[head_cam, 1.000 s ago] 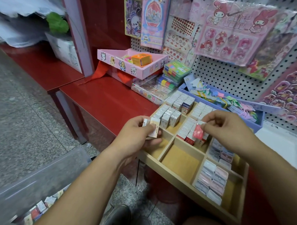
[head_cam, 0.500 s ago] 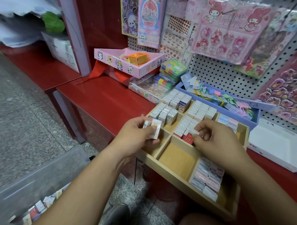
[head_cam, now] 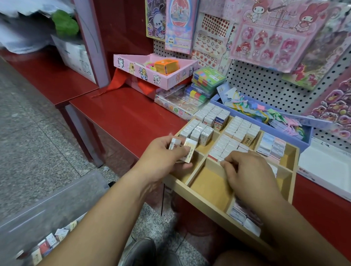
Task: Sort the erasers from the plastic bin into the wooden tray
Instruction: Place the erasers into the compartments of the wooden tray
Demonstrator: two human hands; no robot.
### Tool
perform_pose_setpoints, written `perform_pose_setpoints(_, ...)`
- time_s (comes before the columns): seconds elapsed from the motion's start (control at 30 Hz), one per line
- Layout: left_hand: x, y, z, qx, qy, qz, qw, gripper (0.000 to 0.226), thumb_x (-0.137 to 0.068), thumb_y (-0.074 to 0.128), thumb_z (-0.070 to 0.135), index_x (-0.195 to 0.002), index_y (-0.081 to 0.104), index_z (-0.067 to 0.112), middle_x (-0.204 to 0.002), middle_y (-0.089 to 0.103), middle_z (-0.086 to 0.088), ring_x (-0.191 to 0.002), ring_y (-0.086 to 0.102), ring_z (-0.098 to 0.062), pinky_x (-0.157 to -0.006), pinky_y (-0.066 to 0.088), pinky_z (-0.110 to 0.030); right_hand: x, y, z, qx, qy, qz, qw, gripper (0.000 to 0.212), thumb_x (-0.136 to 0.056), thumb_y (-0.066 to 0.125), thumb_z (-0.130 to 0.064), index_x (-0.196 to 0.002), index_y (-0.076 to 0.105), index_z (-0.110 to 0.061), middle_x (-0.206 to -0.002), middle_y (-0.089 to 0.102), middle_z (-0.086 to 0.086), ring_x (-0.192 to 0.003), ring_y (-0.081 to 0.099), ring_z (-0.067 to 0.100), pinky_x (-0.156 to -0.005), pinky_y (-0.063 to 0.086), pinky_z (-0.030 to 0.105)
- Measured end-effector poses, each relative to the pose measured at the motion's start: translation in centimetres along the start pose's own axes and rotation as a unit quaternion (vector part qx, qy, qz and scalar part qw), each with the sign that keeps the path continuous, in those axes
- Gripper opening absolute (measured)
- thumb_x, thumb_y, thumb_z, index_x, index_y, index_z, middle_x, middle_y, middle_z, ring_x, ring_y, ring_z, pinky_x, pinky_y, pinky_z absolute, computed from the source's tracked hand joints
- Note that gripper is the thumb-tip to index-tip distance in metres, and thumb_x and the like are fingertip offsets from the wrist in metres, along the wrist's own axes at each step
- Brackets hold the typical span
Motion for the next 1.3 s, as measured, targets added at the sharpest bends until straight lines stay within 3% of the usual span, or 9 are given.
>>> perform_pose_setpoints(0.27,-0.2,-0.1,-0.1,0.000,-0.001,0.001,1.000,0.016,-0.093,0.069,0.000,-0.109,0.067,0.000,-0.104,0.060,-0.022,-0.089,0.062,-0.026,-0.075,0.064,-0.039,-0.3,-0.7,-0.6,0.064,-0.041,-0.005,0.997,0.024,-0.099,0.057,-0.040,-0.109,0.074,-0.026,-0.091,0.068,-0.009,-0.098,0.055,0.015,-0.086,0.046,0.036)
perform_pose_setpoints(0.4,0.1,0.1,0.0,-0.011,0.004,-0.005,1.000,0.023,-0.091,0.072,0.001,-0.113,0.066,0.001,-0.123,0.059,-0.037,-0.093,0.067,-0.031,-0.077,0.064,-0.041,-1.3,-1.0,-0.2,-0.102,0.031,0.019,0.994,0.017,-0.093,0.065,-0.040,-0.104,0.073,-0.029,-0.078,0.063,-0.013,-0.082,0.057,0.007,-0.074,0.049,0.033)
perform_pose_setpoints(0.53,0.4,1.0,0.2,-0.009,0.005,-0.045,0.999,0.018,-0.091,0.070,0.000,-0.109,0.067,0.000,-0.100,0.062,-0.025,-0.075,0.067,-0.019,-0.077,0.064,-0.042,-1.6,1.7,-2.0,-0.324,0.060,-0.053,0.943,0.009,-0.087,0.075,-0.040,-0.092,0.075,-0.033,-0.074,0.067,-0.013,-0.066,0.059,0.005,-0.065,0.047,0.027)
perform_pose_setpoints(0.67,0.5,1.9,0.1,-0.021,0.005,-0.077,0.997,0.022,-0.092,0.070,0.001,-0.114,0.066,0.001,-0.088,0.064,-0.015,-0.072,0.066,-0.013,-0.079,0.064,-0.043,-1.5,2.1,-3.3,-0.384,0.062,-0.082,0.917,0.005,-0.090,0.076,-0.022,-0.094,0.073,-0.020,-0.081,0.072,0.007,-0.060,0.058,0.003,-0.057,0.045,0.013)
perform_pose_setpoints(0.8,0.3,2.3,0.1,0.034,-0.004,-0.058,0.998,0.027,-0.097,0.059,-0.004,-0.124,0.054,0.000,-0.084,0.072,-0.012,-0.072,0.072,-0.019,-0.079,0.063,-0.042,-1.6,1.0,-2.0,-0.423,0.093,-0.064,0.899,0.004,-0.091,0.074,-0.016,-0.094,0.072,-0.014,-0.084,0.073,0.015,-0.068,0.064,0.013,-0.062,0.049,0.021)
perform_pose_setpoints(0.9,0.1,2.4,-0.1,0.057,-0.017,-0.036,0.998,0.016,-0.099,0.048,-0.006,-0.110,0.045,0.004,-0.097,0.074,-0.027,-0.081,0.074,-0.029,-0.075,0.064,-0.040,-2.7,-2.1,2.4,-0.381,0.135,0.029,0.914,0.007,-0.093,0.072,-0.022,-0.097,0.068,-0.018,-0.083,0.068,0.011,-0.071,0.063,0.021,-0.068,0.052,0.035)
perform_pose_setpoints(1.0,0.0,2.7,-0.2,0.021,-0.006,-0.038,0.999,0.010,-0.101,0.049,-0.002,-0.106,0.047,0.007,-0.105,0.072,-0.028,-0.086,0.072,-0.027,-0.069,0.064,-0.037,-4.5,-4.6,7.4,-0.267,0.149,0.097,0.947,0.009,-0.094,0.070,-0.026,-0.098,0.062,-0.025,-0.077,0.060,-0.004,-0.071,0.061,0.024,-0.066,0.052,0.037)
perform_pose_setpoints(1.17,-0.5,2.3,0.5,-0.074,0.059,-0.014,0.995,0.003,-0.097,0.061,0.000,-0.099,0.064,0.001,-0.087,0.062,-0.019,-0.070,0.064,-0.014,-0.059,0.057,-0.023,-6.8,-3.5,10.9,-0.103,0.128,0.061,0.985,0.012,-0.094,0.069,-0.024,-0.103,0.062,-0.022,-0.081,0.060,-0.008,-0.072,0.060,0.019,-0.066,0.049,0.035)
perform_pose_setpoints(1.3,-0.8,2.2,0.4,-0.101,0.076,-0.010,0.992,0.006,-0.093,0.070,0.005,-0.093,0.072,0.011,-0.075,0.059,-0.005,-0.067,0.057,-0.015,-0.069,0.053,-0.033,-8.1,-1.8,10.6,-0.054,0.098,0.043,0.993,0.013,-0.091,0.073,-0.025,-0.103,0.070,-0.021,-0.080,0.061,-0.010,-0.082,0.060,0.022,-0.070,0.045,0.033)
Point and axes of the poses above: each hand's wrist, its own x-axis away from the middle knuckle, its own y-axis out of the palm, z = x × y, the point moved 10 cm from there along -x, towards the middle knuckle
